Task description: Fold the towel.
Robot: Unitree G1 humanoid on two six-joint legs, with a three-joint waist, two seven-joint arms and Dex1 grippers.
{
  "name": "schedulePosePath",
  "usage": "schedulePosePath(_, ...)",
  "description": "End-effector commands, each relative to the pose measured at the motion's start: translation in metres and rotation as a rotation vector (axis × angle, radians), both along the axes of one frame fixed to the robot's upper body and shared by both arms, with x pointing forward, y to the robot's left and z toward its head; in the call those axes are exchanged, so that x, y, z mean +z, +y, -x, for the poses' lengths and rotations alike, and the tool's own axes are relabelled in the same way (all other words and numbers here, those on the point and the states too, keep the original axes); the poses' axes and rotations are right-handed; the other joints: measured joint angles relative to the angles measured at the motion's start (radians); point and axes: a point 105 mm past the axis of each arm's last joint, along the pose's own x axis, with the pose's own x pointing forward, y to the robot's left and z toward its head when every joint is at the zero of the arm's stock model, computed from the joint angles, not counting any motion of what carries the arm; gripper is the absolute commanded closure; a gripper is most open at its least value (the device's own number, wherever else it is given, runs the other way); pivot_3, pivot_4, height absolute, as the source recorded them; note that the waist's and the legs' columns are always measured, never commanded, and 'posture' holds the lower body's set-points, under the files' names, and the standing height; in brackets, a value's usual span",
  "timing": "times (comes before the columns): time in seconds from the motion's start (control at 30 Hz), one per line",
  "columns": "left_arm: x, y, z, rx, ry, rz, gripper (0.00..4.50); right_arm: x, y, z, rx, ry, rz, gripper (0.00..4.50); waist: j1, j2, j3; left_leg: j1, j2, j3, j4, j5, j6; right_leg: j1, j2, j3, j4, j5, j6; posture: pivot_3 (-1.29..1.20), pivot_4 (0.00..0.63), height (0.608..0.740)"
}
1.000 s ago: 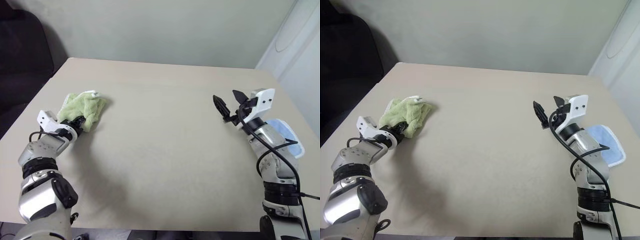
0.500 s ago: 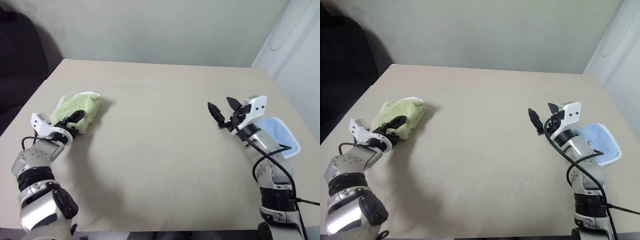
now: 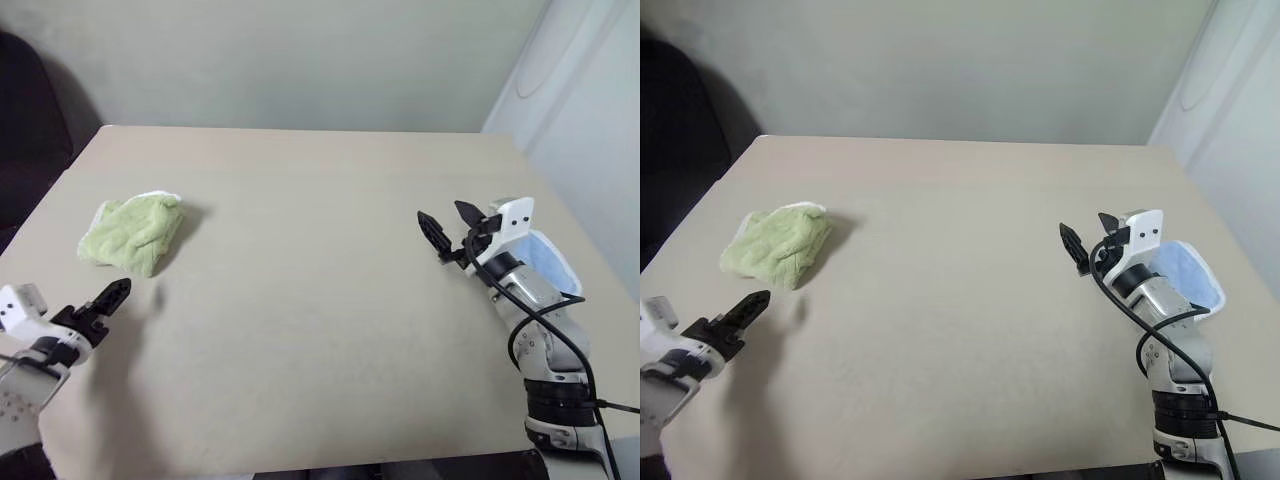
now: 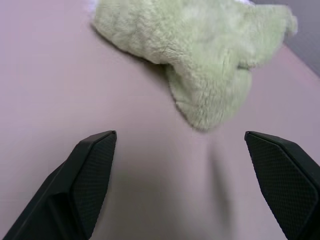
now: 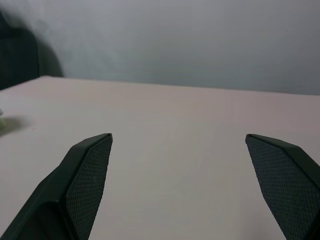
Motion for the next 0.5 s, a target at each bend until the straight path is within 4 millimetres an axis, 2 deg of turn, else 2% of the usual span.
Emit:
schedulePosePath(0.03,0.041,-0.032,-0.009,-0.155,-0.112,-0.275,0.02,0.011,0.001,0.004,0.09,-0.022,0.059,0.0,0.011,0.0,0.0,0.0,0.0,-0.004,0.001,0.0,0.0,-0.001,0.002,0.001,0.0,-0.002,-0.003,0.0,0.15,0.74)
schedulePosePath(0.17,0.037,-0.077,-0.026,-0.333,-0.108,-0.456,0.02,0.002,-0.001,0.002,0.13,0.013,0.109,0.0,0.03,0.001,-0.001,0.0,-0.003,-0.007,0.001,0.0,0.0,0.001,0.001,0.002,0.0,-0.004,-0.008,0.0,0.15,0.74)
schedulePosePath(0.27,0.037,-0.112,-0.031,-0.449,-0.157,-0.528,0.02,0.001,0.001,0.005,0.162,0.022,0.125,0.0,0.028,-0.004,-0.004,-0.004,-0.002,-0.007,0.001,0.0,-0.001,0.002,0.001,0.001,0.002,-0.004,-0.008,0.0,0.15,0.74)
schedulePosePath(0.33,0.036,-0.126,-0.034,-0.496,-0.181,-0.547,0.02,-0.002,0.003,0.01,0.188,0.033,0.139,0.0,0.028,-0.004,-0.004,-0.007,-0.001,-0.007,0.001,0.001,-0.003,-0.002,0.001,-0.001,0.002,-0.002,-0.011,0.0,0.15,0.74)
schedulePosePath(0.5,0.015,-0.156,-0.035,-0.626,-0.186,-0.618,0.02,-0.015,-0.001,0.021,0.194,0.062,0.172,0.0,0.028,-0.003,-0.005,-0.005,0.001,-0.007,-0.001,0.002,-0.005,0.0,0.003,-0.002,0.002,-0.002,-0.011,0.0,0.15,0.74)
